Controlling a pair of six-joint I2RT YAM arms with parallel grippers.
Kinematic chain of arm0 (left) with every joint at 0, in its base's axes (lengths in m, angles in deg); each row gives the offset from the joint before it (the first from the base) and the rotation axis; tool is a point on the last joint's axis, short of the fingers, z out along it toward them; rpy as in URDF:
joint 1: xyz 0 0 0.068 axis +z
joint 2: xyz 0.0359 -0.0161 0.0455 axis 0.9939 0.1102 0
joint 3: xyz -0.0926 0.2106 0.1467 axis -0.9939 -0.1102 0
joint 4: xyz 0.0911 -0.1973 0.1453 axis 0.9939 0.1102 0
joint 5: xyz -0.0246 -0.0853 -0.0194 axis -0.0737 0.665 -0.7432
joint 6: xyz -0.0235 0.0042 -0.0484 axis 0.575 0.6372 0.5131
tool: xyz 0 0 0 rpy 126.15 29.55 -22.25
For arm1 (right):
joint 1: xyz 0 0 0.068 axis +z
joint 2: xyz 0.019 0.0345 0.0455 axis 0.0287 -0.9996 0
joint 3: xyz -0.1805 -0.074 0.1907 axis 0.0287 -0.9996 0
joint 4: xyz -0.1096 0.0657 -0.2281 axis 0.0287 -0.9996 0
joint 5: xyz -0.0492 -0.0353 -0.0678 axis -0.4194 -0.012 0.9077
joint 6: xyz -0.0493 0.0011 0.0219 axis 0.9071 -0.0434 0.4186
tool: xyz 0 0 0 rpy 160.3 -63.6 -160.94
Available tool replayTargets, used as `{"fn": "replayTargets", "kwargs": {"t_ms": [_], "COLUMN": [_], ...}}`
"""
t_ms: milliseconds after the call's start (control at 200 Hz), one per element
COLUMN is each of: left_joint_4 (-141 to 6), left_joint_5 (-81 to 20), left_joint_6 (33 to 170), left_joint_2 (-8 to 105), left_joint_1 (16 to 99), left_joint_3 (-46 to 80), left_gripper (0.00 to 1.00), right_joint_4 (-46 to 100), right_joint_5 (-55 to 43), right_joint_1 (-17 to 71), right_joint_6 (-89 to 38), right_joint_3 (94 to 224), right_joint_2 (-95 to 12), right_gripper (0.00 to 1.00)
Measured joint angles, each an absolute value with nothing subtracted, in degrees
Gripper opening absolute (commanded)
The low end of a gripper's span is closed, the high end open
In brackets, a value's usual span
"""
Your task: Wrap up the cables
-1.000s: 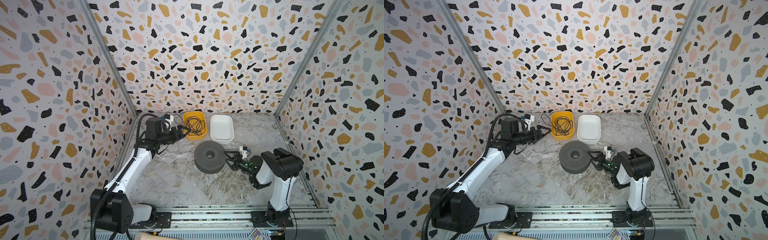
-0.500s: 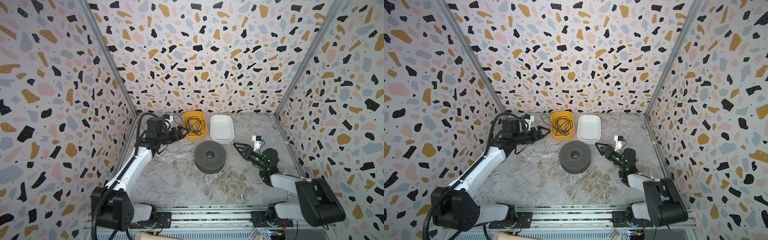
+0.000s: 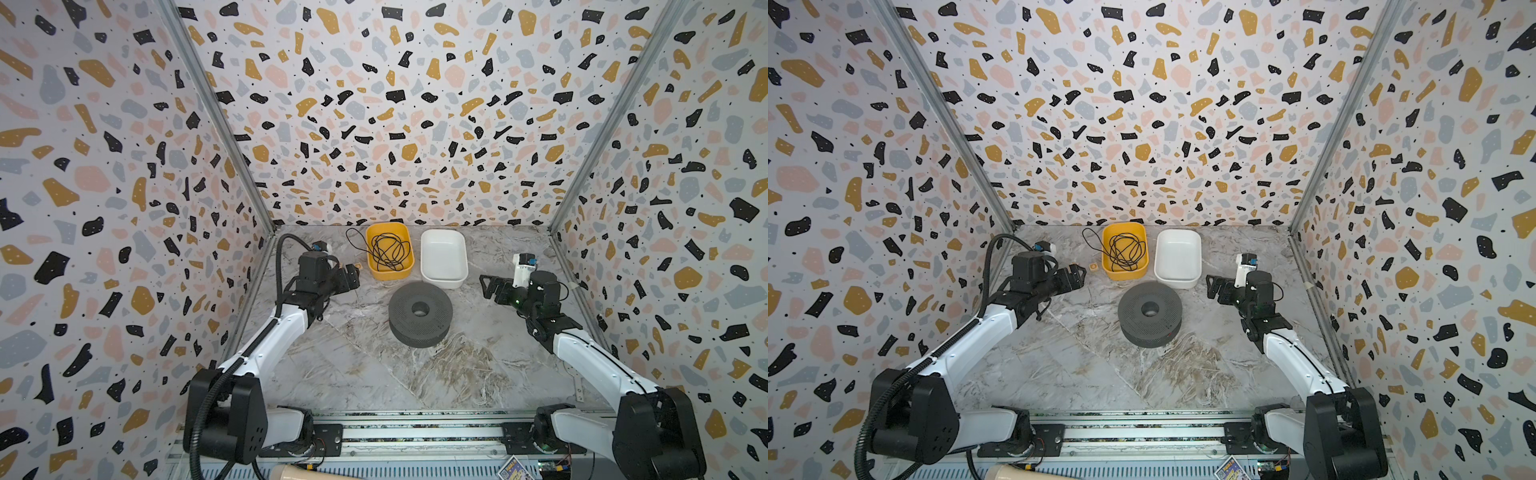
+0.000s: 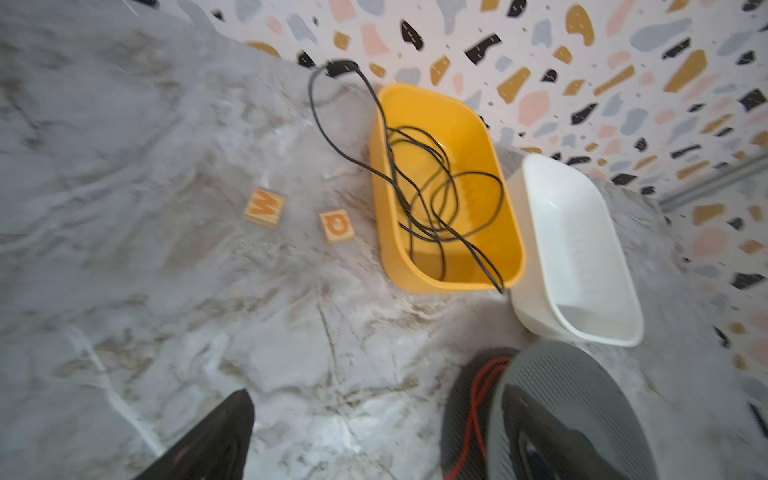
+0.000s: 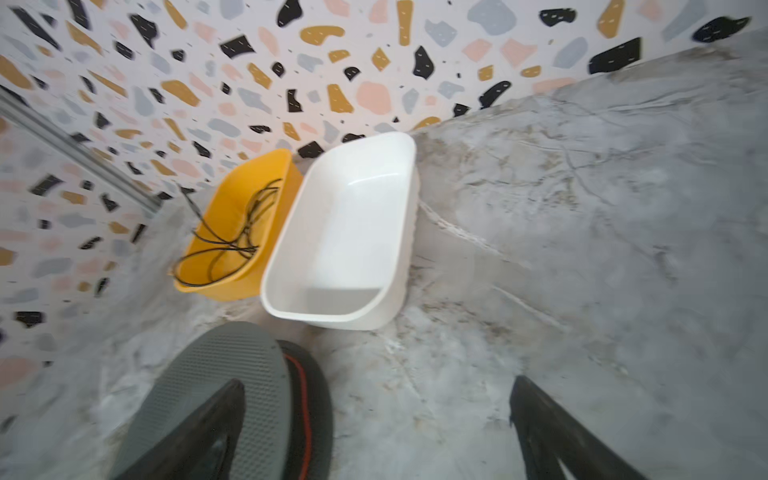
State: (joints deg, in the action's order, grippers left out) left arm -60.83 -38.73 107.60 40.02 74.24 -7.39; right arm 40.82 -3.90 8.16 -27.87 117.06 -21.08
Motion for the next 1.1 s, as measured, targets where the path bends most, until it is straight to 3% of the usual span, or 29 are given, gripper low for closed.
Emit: {"fn": "replayTargets", "kwargs": {"t_ms": [245, 911, 1101], "left_joint_4": [-74.4, -120.4, -124.5], "left_joint_5": [-56.8, -59.3, -61.9], "left_joint_6": [98.7, 82.0, 83.7], "left_joint_2": [36.9, 43.6, 49.2], "left_joint_1": [74.5, 79.2, 81.2], "left_joint_3": [-18.6, -43.4, -42.6], "left_gripper": [0.99, 1.00, 1.00], "right_joint_4": [50.3, 94.5, 104.5], "right_joint_5": [3.6, 12.1, 12.3], "right_joint_1": [5.7, 4.8, 4.8], "right_joint_6": [-21.2, -9.8, -8.0], "right_joint_3": [108.4, 86.1, 86.6], "right_joint_2": [-21.2, -26.5, -38.5], "right_gripper": [0.99, 1.00, 0.99]}}
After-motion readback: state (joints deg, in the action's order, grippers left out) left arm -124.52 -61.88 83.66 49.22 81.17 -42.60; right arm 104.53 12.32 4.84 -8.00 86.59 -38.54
